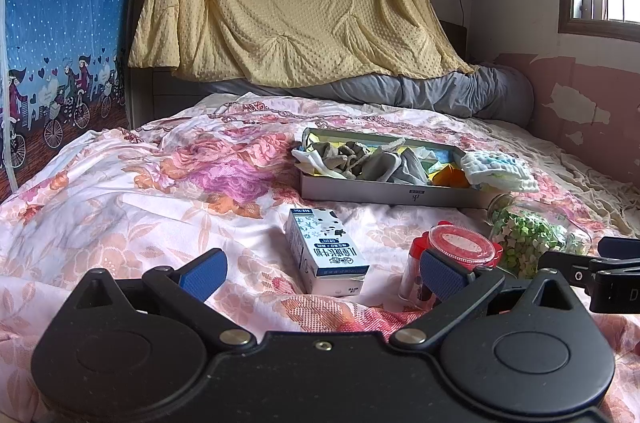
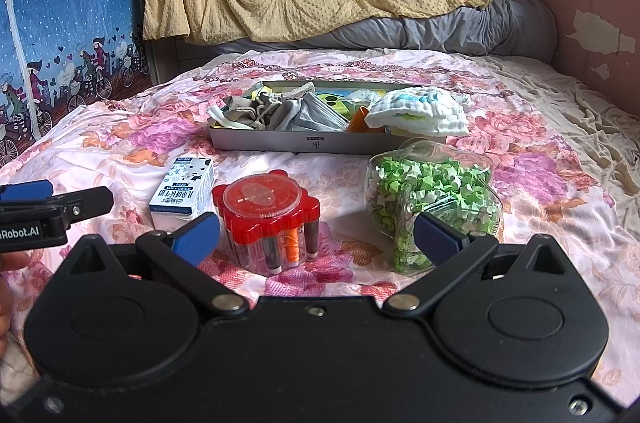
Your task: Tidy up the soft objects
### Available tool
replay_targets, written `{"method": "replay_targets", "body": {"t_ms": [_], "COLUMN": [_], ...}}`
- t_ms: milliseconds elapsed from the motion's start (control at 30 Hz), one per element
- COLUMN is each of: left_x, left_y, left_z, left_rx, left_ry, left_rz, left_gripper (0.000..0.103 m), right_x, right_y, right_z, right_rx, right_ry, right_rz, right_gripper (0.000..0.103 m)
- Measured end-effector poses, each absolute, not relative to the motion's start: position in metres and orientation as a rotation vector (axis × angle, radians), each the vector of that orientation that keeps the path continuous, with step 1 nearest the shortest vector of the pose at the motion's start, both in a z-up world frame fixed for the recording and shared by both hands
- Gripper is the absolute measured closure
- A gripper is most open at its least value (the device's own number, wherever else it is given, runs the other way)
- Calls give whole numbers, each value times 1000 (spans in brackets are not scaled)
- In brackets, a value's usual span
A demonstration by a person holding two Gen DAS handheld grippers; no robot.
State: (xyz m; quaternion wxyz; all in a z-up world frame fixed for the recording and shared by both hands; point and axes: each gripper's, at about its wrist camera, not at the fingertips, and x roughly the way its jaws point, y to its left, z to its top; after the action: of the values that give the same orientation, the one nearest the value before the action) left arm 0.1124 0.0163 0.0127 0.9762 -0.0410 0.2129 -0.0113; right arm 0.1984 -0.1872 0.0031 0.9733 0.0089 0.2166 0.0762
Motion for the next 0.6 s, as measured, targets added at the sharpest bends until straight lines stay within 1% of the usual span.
{"method": "replay_targets", "body": {"t_ms": [600], "left_x": [108], "left_y": [13], "left_z": [12], "left_rx": [-77], "left_ry": [406], "left_rz": [-29], "left_gripper": [1], "right_x": [198], "right_y": [-187], "right_z": [3], "right_rx": [17], "right_ry": [437], "right_rz": [154], "right_gripper": [0]}}
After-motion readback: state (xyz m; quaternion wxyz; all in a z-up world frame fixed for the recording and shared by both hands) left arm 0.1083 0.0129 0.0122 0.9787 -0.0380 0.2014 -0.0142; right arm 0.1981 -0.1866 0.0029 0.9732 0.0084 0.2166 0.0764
